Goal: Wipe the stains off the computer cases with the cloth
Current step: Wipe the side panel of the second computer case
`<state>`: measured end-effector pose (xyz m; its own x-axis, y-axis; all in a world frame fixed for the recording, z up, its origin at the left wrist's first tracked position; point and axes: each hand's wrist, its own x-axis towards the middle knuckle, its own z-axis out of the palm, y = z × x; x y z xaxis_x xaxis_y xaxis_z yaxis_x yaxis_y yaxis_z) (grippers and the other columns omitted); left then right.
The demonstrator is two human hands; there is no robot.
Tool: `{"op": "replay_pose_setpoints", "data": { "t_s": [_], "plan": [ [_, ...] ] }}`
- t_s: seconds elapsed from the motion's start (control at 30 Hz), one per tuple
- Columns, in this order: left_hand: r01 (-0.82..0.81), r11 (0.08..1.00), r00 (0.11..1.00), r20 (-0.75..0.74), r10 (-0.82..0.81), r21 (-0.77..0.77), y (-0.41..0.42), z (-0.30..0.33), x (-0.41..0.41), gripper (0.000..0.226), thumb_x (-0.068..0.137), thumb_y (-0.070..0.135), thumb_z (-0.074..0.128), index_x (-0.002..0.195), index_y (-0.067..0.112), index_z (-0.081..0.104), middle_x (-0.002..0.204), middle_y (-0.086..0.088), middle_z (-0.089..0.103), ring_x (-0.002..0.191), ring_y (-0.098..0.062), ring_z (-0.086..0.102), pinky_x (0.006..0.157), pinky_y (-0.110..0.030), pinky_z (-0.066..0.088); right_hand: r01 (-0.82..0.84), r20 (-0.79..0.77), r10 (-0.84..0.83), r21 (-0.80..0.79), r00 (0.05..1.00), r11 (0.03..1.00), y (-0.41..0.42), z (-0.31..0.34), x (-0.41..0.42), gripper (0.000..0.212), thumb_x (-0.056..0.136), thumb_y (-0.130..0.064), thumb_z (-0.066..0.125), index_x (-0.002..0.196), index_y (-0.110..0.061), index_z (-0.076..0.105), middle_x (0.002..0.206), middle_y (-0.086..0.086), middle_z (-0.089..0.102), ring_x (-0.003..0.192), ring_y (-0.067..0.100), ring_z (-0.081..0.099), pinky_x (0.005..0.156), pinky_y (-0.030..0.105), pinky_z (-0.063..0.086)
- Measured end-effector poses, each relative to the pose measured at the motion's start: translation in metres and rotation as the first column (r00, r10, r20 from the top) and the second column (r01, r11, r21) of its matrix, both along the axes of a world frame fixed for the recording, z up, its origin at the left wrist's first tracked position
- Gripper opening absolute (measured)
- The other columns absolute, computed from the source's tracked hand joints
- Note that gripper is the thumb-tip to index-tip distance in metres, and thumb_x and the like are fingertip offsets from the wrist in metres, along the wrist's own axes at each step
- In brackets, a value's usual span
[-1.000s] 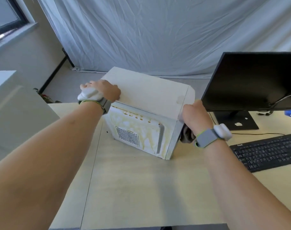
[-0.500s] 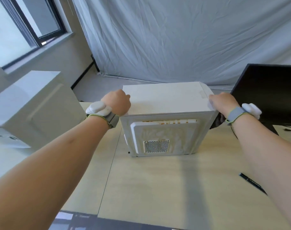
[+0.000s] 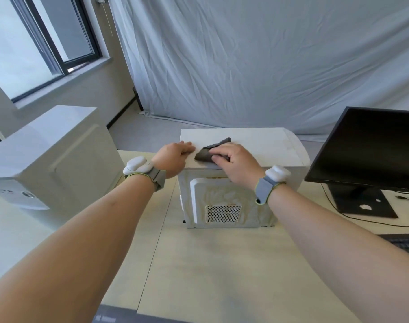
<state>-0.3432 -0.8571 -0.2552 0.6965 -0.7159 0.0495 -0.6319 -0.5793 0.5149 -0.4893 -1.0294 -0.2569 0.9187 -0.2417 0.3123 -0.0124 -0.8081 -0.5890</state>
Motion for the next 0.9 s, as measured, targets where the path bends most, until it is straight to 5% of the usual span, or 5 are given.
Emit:
{"op": "replay_pose_setpoints", "data": {
  "t_s": [0.2, 0.43, 0.53, 0.67, 0.9],
  "plan": [
    [-0.024, 0.988, 0.976, -0.217, -0.010, -0.153, 0.001, -0.006, 0.001, 0.047, 0.102, -0.003, 0.042, 0.142, 0.014, 0.059, 0.156, 0.000, 0.044, 0.151, -0.010, 0.025, 0.108, -0.007, 0.009, -0.108, 0.011, 0.108, 0.009, 0.994, 0.994, 0.029, -0.011, 0.019, 0.023, 0.095, -0.031, 0.060, 0.113, -0.032, 0.075, 0.102, -0.022, 0.065, 0.101, 0.014, 0.045, 0.096, 0.041, 0.041],
    [0.008, 0.981, 0.954, -0.291, -0.066, -0.196, 0.010, -0.004, 0.010, 0.036, 0.104, 0.012, 0.052, 0.139, 0.018, 0.061, 0.154, 0.004, 0.047, 0.149, -0.004, 0.026, 0.111, -0.012, 0.015, -0.196, -0.139, 0.197, 0.022, 0.970, 0.980, 0.044, 0.004, 0.033, 0.015, 0.069, -0.035, 0.063, 0.055, -0.040, 0.059, 0.087, -0.022, 0.061, 0.102, 0.015, 0.045, 0.095, 0.044, 0.041],
    [0.012, 0.976, 0.945, -0.315, -0.082, -0.218, 0.009, -0.002, 0.009, 0.038, 0.102, 0.008, 0.052, 0.136, 0.019, 0.064, 0.153, 0.005, 0.048, 0.148, -0.002, 0.026, 0.111, -0.013, 0.018, -0.178, -0.131, 0.158, -0.152, 0.979, 0.972, 0.053, 0.003, 0.039, 0.022, 0.067, -0.041, 0.079, 0.067, -0.028, 0.061, 0.091, -0.016, 0.060, 0.097, 0.015, 0.044, 0.088, 0.041, 0.043],
    [0.004, 0.984, 0.957, -0.285, -0.054, -0.176, 0.009, 0.000, 0.008, 0.049, 0.097, -0.002, 0.043, 0.135, 0.018, 0.065, 0.152, 0.003, 0.049, 0.150, -0.004, 0.025, 0.111, -0.016, 0.020, -0.029, -0.106, -0.030, -0.518, 0.994, 0.855, 0.066, -0.009, 0.049, 0.045, 0.075, -0.035, 0.071, 0.111, -0.016, 0.051, 0.111, 0.005, 0.055, 0.100, 0.029, 0.049, 0.083, 0.046, 0.046],
    [0.024, 0.985, 0.963, -0.260, -0.067, -0.169, 0.006, -0.001, 0.002, 0.037, 0.105, 0.010, 0.048, 0.137, 0.019, 0.063, 0.155, 0.005, 0.045, 0.150, -0.006, 0.025, 0.107, -0.007, 0.010, -0.023, -0.020, 0.015, -0.483, 1.000, 0.875, 0.044, -0.018, 0.028, 0.034, 0.076, -0.032, 0.074, 0.098, -0.009, 0.062, 0.103, 0.012, 0.058, 0.091, 0.036, 0.057, 0.074, 0.045, 0.051]
  ]
}}
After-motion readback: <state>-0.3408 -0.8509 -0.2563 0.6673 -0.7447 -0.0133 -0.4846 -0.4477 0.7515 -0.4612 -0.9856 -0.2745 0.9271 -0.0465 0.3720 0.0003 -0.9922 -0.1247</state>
